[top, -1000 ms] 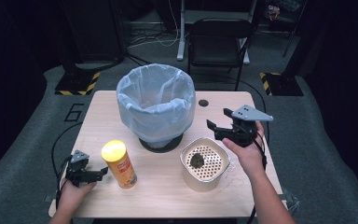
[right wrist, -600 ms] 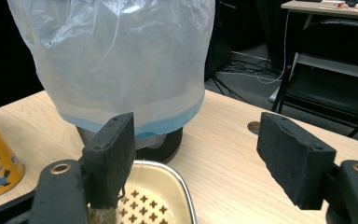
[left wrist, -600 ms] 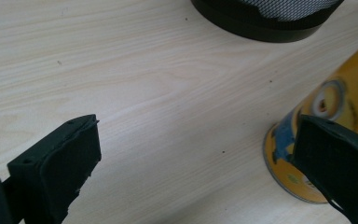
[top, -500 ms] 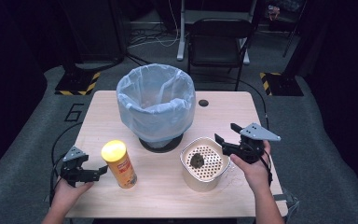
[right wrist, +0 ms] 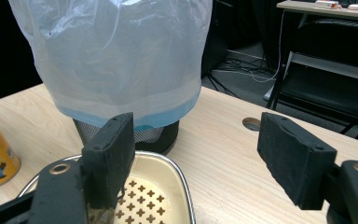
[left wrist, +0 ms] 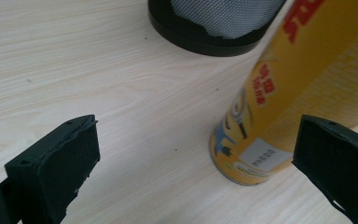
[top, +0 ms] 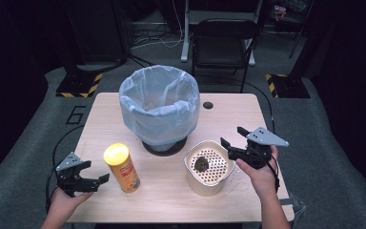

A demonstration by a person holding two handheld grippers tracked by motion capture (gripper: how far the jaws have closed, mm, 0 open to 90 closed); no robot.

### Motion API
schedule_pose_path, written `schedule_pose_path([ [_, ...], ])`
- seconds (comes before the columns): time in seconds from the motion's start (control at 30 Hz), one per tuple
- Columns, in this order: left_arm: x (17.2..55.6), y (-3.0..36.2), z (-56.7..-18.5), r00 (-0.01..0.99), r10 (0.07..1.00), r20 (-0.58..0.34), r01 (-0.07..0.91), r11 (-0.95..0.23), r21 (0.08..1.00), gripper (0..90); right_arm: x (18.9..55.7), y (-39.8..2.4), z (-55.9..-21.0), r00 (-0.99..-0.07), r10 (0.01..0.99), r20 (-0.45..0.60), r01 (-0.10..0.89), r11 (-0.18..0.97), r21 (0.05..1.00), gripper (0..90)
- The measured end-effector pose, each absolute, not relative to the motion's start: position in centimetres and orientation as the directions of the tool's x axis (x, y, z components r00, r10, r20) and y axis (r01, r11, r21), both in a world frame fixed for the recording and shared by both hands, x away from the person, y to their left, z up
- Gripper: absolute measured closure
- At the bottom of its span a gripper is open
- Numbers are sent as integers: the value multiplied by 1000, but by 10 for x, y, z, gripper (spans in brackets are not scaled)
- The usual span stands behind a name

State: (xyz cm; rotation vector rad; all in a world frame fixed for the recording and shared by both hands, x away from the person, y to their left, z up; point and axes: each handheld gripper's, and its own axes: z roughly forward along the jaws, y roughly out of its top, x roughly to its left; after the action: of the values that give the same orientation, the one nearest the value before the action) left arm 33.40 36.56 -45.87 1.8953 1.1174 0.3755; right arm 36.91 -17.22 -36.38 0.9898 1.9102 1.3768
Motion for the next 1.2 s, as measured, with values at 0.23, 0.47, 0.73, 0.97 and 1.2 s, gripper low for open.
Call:
schedule_pose_path([
  [0.23, 328, 354, -460, 587, 798, -137, 535, -256, 805, 2, 370, -175, -367, -551, 834, -27, 237, 187, 953, 272],
  [0.47, 322, 342, -460, 623, 767, -152, 527, -268, 807, 2, 369, -175, -367, -549, 835, -29, 239, 190, 952, 272],
  [0.73, 320, 332, -456, 666, 732, -144, 497, -292, 817, 2, 370, -176, -369, -547, 837, -22, 244, 184, 952, 272],
  [0.97, 328, 323, -451, 681, 713, -169, 500, -283, 819, 2, 372, -177, -372, -544, 839, -18, 253, 185, 950, 272],
  [1.2, 334, 312, -461, 709, 695, -119, 464, -333, 821, 2, 371, -181, -371, -538, 843, -13, 252, 175, 952, 272],
])
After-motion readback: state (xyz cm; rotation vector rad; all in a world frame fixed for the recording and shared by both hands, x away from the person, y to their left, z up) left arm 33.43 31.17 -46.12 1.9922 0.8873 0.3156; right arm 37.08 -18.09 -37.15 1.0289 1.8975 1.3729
